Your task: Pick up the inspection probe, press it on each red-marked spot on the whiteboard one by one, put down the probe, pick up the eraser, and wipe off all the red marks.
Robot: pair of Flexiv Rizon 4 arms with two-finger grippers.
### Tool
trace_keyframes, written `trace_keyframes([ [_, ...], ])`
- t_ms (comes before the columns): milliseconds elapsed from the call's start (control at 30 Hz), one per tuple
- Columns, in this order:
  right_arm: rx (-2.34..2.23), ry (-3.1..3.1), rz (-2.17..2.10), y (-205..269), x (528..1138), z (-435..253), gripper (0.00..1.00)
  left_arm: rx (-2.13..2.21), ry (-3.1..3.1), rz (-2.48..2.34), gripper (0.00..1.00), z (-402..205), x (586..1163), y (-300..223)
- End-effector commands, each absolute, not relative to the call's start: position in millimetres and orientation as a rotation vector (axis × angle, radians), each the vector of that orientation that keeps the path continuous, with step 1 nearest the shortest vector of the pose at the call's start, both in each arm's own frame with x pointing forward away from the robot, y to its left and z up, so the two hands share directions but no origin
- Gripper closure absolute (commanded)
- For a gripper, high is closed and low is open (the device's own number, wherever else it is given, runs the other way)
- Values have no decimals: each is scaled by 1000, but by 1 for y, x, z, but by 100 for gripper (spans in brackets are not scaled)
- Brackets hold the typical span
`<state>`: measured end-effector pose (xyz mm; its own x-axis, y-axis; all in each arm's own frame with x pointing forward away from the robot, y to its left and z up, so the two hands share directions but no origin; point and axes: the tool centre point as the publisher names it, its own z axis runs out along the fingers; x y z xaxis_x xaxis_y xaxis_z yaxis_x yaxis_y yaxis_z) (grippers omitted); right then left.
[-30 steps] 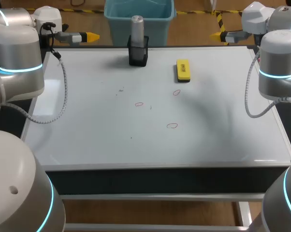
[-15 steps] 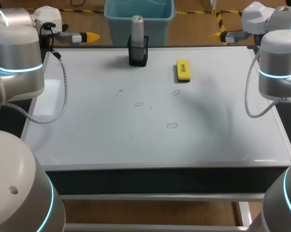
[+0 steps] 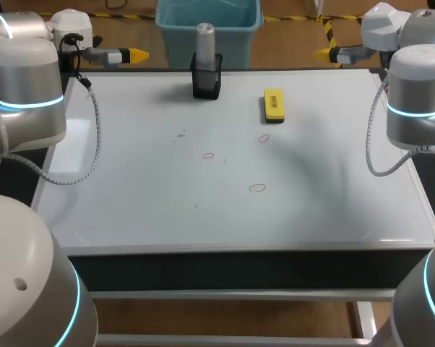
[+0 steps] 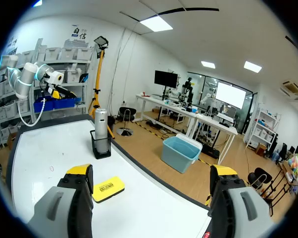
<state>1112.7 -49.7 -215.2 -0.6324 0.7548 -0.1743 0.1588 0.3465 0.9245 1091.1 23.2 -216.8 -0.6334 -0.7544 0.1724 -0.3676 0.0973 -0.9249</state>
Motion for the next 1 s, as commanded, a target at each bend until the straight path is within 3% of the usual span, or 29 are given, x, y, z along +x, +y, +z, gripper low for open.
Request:
trace_keyframes([
  [33,794,2014,1288,-50,1113,-216,0,-1104,2036,-1549,0,-217,1091,23],
  [733,794,2014,1288,-50,1113,-216,0,-1104,2036,-1549,0,-217,1091,23],
  [1000,794,2014,1288,-50,1113,-216,0,-820,2144,-1656,0,-221,1111,4],
])
